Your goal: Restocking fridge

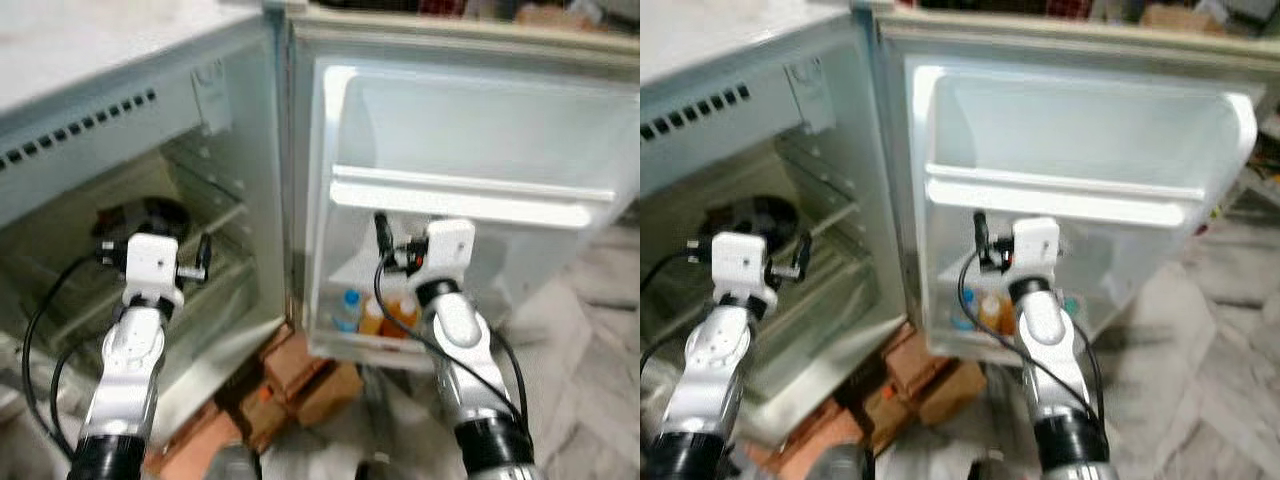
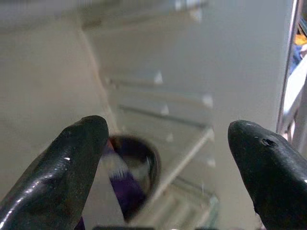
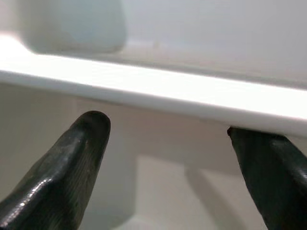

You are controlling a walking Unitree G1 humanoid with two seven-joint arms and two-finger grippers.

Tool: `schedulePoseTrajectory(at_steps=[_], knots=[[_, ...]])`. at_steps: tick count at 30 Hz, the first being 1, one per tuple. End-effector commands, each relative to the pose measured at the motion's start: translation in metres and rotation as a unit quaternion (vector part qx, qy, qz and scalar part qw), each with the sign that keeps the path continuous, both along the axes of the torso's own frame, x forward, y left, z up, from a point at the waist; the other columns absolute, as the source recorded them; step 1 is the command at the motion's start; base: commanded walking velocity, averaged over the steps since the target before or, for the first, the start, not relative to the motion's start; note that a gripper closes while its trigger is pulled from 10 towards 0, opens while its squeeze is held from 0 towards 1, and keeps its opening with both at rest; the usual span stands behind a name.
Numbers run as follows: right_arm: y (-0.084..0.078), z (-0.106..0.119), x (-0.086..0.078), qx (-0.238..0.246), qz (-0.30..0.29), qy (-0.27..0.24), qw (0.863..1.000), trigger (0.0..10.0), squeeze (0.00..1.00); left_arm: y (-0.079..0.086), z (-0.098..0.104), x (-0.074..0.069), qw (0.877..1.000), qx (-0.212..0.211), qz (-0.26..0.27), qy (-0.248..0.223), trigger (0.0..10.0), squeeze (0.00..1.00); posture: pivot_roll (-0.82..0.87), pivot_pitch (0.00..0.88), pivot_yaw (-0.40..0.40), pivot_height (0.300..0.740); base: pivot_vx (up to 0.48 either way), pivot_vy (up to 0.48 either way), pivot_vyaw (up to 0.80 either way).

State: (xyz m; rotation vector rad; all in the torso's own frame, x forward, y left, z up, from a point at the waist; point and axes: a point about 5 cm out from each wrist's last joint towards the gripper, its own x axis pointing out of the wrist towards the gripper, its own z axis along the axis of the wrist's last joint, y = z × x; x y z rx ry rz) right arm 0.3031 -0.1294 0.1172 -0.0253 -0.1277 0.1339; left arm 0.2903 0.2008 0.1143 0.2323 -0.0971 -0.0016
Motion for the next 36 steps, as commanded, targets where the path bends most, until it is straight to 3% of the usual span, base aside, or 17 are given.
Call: schedulePoseTrajectory(at_steps=[1, 9, 18, 23, 25, 27, 30, 31, 32, 34, 35, 36], knots=[[-0.001, -0.001, 0.002, 0.005, 0.000, 0.013, 1.000, 10.0, 0.00, -0.002, -0.002, 0.003, 1.000, 0.007, -0.001, 0.005, 10.0, 0.00, 0.10, 0.000, -0.044, 0.740, 0.000, 0.000, 0.00], [0.000, -0.017, -0.004, 0.025, 0.015, 0.074, 0.997, 10.0, 0.00, -0.006, -0.005, 0.000, 1.000, 0.018, -0.016, 0.008, 10.0, 0.00, 0.08, 0.000, -0.034, 0.740, 0.000, -0.254, 0.00], [0.000, -0.020, -0.005, -0.012, 0.012, 0.097, 0.995, 10.0, 0.00, -0.008, -0.007, -0.001, 1.000, 0.016, -0.021, 0.011, 10.0, 0.00, 0.08, 0.000, -0.037, 0.740, 0.000, -0.480, 0.00], [0.013, -0.025, -0.007, -0.027, 0.072, 0.122, 0.990, 10.0, 0.00, -0.009, -0.008, -0.002, 1.000, 0.009, -0.021, 0.012, 10.0, 0.00, 0.08, 0.000, -0.042, 0.740, 0.000, -0.434, 0.00], [0.023, -0.027, -0.013, -0.014, 0.134, 0.143, 0.980, 10.0, 0.00, -0.009, -0.009, -0.003, 1.000, 0.002, -0.018, 0.017, 10.0, 0.00, 0.08, 0.000, -0.046, 0.740, -0.124, -0.253, 0.00], [0.026, -0.027, -0.015, -0.007, 0.152, 0.146, 0.977, 10.0, 0.00, -0.009, -0.009, -0.003, 1.000, 0.001, -0.017, 0.018, 10.0, 0.00, 0.08, 0.000, -0.046, 0.740, -0.247, -0.251, 0.00], [0.035, -0.025, -0.030, 0.002, 0.253, 0.171, 0.952, 10.0, 0.00, -0.008, -0.010, -0.004, 1.000, 0.000, -0.017, 0.019, 10.0, 0.00, 0.08, 0.000, -0.048, 0.740, -0.294, -0.252, 0.00], [0.036, -0.025, -0.039, -0.010, 0.307, 0.185, 0.934, 10.0, 0.00, -0.007, -0.011, -0.005, 1.000, 0.002, -0.017, 0.021, 10.0, 0.00, 0.08, 0.000, -0.049, 0.740, -0.292, -0.251, 0.00], [0.036, -0.025, -0.039, -0.010, 0.307, 0.185, 0.934, 10.0, 0.00, -0.007, -0.011, -0.005, 1.000, 0.002, -0.017, 0.021, 10.0, 0.00, 0.08, 0.000, -0.049, 0.740, -0.292, -0.251, 0.00], [0.032, -0.027, -0.048, -0.029, 0.351, 0.200, 0.914, 10.0, 0.00, -0.007, -0.011, -0.005, 1.000, 0.002, -0.020, 0.021, 10.0, 0.00, 0.08, 0.000, -0.049, 0.740, -0.285, -0.253, 0.00], [0.026, -0.032, -0.055, -0.052, 0.383, 0.220, 0.896, 10.0, 0.00, -0.007, -0.011, -0.005, 1.000, 0.001, -0.020, 0.022, 10.0, 0.00, 0.08, 0.000, -0.050, 0.740, -0.270, -0.247, 0.00], [0.023, -0.033, -0.057, -0.062, 0.394, 0.226, 0.889, 10.0, 0.00, -0.007, -0.010, -0.004, 1.000, 0.001, -0.020, 0.021, 10.0, 0.00, 0.08, 0.000, -0.050, 0.740, -0.277, -0.247, 0.00]])
